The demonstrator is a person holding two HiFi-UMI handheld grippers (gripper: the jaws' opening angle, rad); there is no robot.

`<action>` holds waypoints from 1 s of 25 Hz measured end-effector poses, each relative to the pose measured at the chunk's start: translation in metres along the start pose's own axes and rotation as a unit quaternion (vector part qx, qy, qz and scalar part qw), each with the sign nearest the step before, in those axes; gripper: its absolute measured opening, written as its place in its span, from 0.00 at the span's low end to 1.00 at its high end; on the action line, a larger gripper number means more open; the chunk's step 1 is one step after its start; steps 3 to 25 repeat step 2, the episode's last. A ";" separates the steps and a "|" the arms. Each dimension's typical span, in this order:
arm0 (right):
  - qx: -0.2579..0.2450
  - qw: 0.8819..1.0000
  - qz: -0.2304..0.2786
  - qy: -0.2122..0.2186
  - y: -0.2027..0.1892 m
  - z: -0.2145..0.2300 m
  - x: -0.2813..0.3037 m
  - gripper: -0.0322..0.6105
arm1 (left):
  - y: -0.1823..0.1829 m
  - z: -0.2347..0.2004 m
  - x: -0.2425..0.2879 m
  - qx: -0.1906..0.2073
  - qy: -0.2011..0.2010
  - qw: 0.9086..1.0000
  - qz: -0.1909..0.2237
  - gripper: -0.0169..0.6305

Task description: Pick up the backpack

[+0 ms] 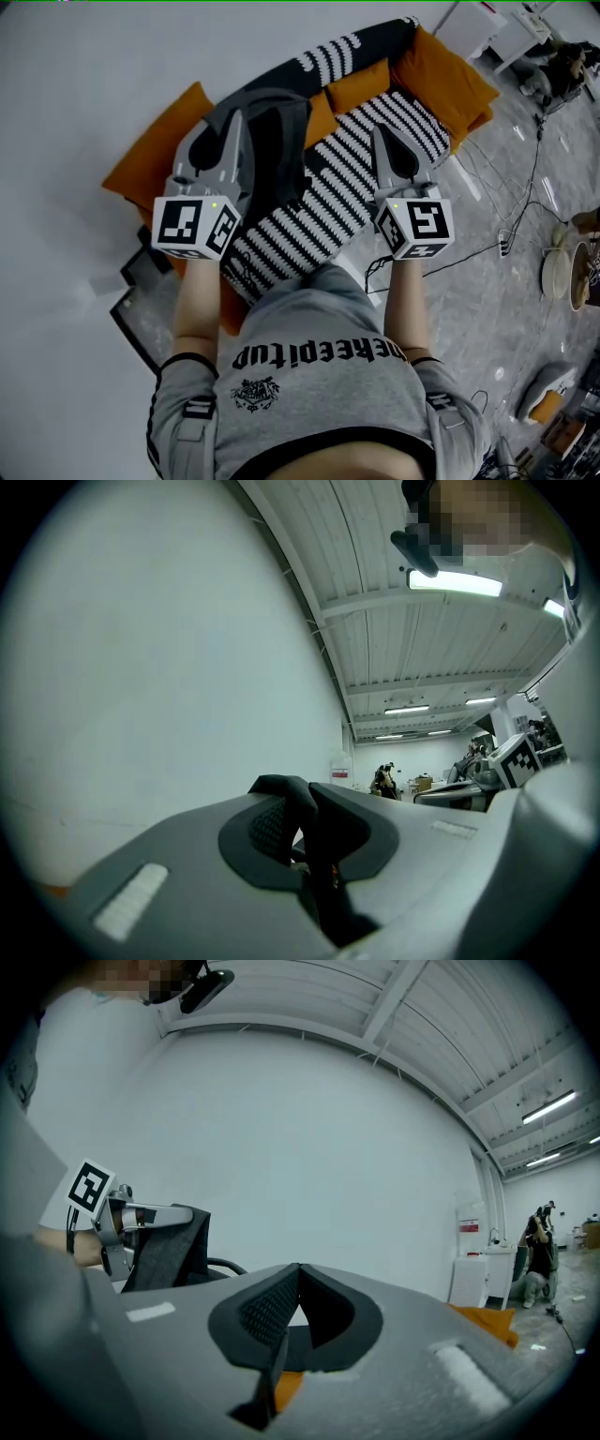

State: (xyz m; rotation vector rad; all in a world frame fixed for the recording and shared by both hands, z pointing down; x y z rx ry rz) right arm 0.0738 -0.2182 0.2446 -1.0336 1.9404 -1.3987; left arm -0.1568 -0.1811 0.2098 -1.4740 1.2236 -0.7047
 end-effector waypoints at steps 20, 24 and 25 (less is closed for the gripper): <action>0.000 1.000 0.000 -0.001 0.001 0.000 0.001 0.05 | 0.002 -0.001 0.000 0.000 -0.001 1.000 0.002 0.10; 0.000 1.000 0.000 -0.001 0.001 0.000 0.001 0.05 | 0.002 -0.001 0.000 0.000 -0.001 1.000 0.002 0.10; 0.000 1.000 0.000 -0.001 0.001 0.000 0.001 0.05 | 0.002 -0.001 0.000 0.000 -0.001 1.000 0.002 0.10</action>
Point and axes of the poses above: the fingertips, and each gripper's own axes: x forward along the fingers, z to its right, y out of its top, the point moved 3 cm from there along -x, backward along the fingers, and after that the axes turned 15 degrees about -x, right-handed, at the moved point
